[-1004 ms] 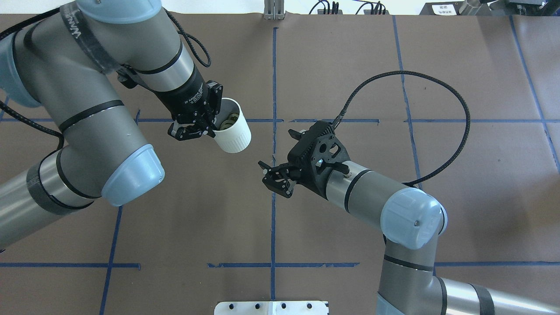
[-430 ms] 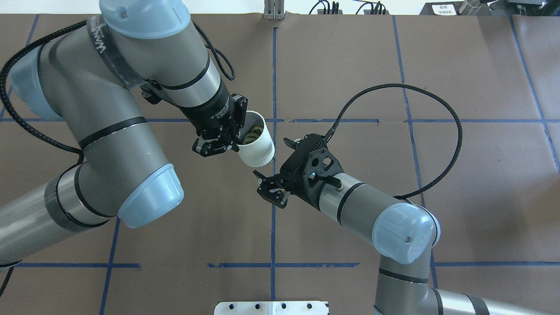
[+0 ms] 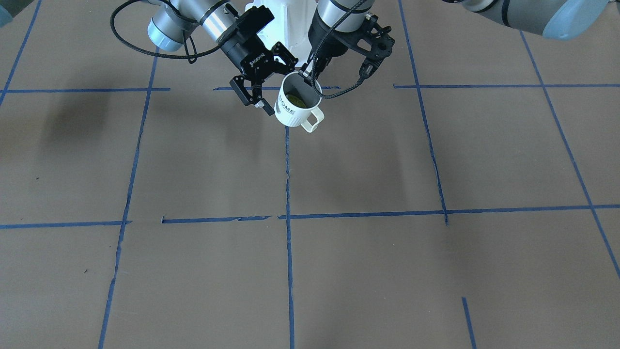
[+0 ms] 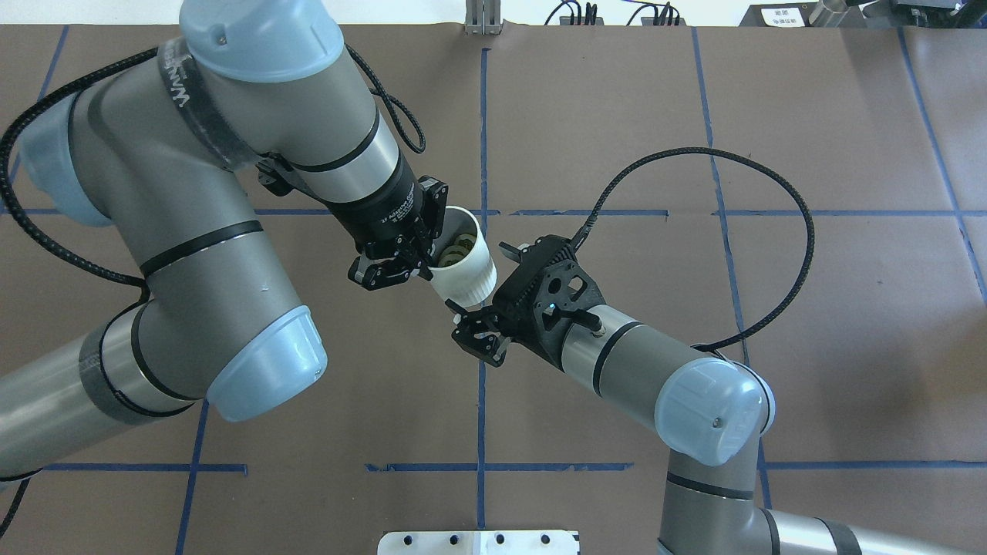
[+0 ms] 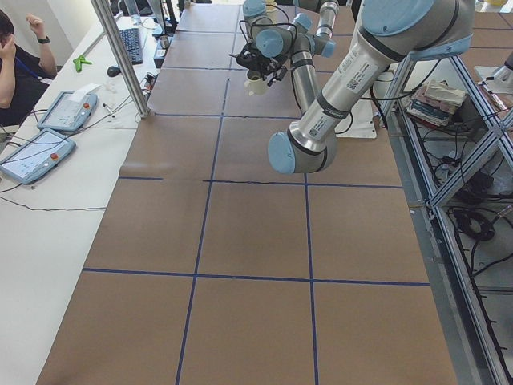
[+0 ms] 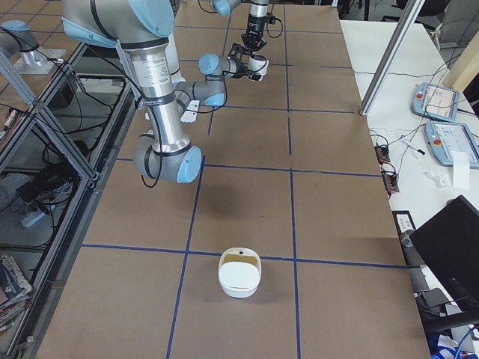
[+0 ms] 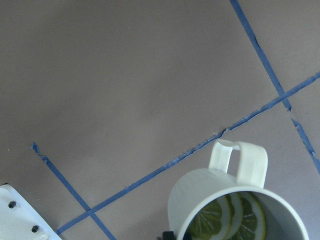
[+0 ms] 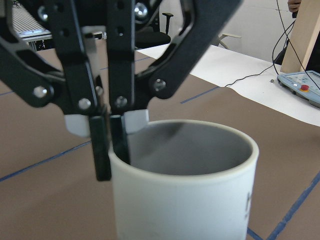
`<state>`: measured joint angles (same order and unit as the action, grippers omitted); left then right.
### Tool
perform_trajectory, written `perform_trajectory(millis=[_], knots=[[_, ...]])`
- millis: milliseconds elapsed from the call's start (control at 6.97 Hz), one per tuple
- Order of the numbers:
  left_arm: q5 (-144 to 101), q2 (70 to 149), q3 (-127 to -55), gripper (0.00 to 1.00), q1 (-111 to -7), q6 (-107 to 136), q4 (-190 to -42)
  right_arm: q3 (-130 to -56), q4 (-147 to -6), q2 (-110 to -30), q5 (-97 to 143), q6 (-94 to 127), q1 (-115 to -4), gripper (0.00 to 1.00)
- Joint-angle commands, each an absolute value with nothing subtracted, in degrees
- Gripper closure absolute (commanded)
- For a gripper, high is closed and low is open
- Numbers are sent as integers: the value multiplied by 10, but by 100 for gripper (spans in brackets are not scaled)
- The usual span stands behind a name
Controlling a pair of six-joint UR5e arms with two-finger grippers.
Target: Left arm hands cup to right arm to dump lemon
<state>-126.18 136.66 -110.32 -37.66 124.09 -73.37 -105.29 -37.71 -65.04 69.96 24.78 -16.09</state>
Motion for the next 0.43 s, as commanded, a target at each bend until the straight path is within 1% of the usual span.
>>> perform_trajectory(millis=[0, 287], knots=[[-1263, 1375, -1107, 100, -371, 1250, -734, -1054, -377, -650, 700, 247, -161, 0], [-1264, 1375, -1117, 100, -371, 1253, -734, -1055, -376, -650, 700, 247, -161, 0]])
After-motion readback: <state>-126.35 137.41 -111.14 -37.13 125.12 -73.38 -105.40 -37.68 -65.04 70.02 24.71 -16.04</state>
